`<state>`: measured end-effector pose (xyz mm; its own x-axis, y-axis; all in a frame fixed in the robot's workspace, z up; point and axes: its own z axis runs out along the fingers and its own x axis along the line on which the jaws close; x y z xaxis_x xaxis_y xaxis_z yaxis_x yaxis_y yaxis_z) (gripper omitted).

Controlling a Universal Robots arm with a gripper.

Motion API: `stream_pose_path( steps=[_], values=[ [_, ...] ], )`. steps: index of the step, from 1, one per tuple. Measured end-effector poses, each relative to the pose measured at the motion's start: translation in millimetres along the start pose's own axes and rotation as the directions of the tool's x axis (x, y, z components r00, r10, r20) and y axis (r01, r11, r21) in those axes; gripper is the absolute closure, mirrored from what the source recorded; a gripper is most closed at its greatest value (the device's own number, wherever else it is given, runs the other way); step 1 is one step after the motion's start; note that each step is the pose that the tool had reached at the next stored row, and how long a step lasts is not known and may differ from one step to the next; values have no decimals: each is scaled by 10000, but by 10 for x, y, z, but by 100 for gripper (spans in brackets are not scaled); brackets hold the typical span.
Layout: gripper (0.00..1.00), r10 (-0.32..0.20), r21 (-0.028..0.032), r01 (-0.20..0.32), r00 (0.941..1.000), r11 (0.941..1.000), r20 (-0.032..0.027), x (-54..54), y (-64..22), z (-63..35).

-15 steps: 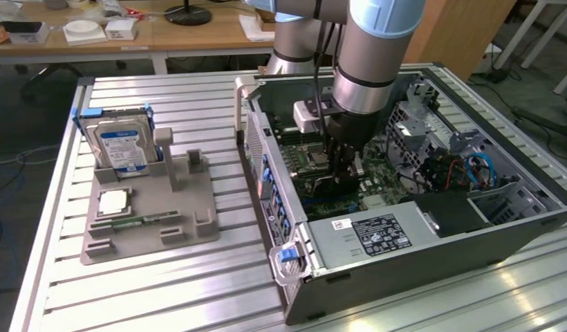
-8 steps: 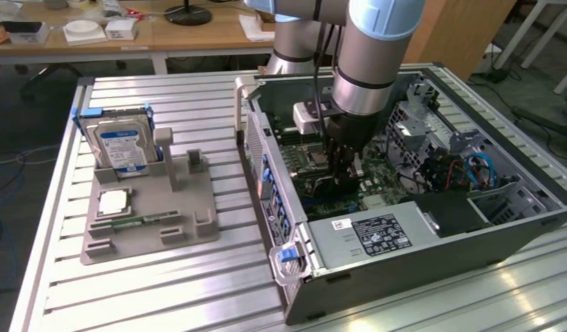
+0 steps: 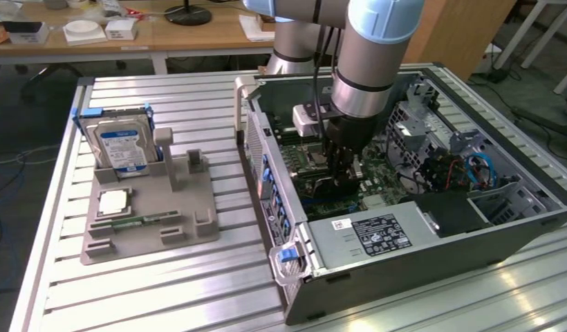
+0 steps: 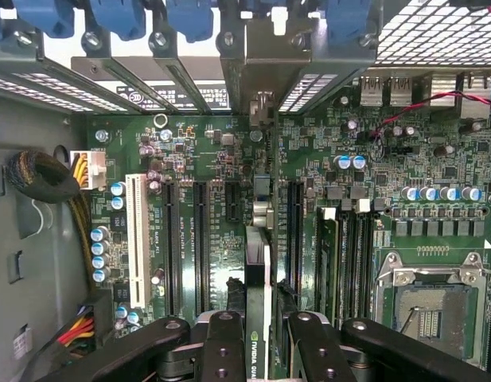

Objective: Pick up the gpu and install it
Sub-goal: 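Insert the gpu into the slot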

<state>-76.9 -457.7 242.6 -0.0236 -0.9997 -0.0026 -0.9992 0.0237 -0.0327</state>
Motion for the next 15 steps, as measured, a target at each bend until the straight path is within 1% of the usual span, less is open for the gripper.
stream_pose_path(
  steps=[10, 11, 12, 13, 15],
  values=[
    [75, 0, -2, 0, 10000, 10000, 6, -1, 3, 1],
    [73, 5, 5, -5, 10000, 10000, 20, -1, 5, 7],
    [73, 4, 6, -4, 10000, 10000, 11, -1, 4, 2],
    [67, 4, 0, -4, 10000, 10000, 0, 0, 4, -5],
    [67, 0, 1, 0, 10000, 10000, 2, 0, 2, -10]
  ],
)
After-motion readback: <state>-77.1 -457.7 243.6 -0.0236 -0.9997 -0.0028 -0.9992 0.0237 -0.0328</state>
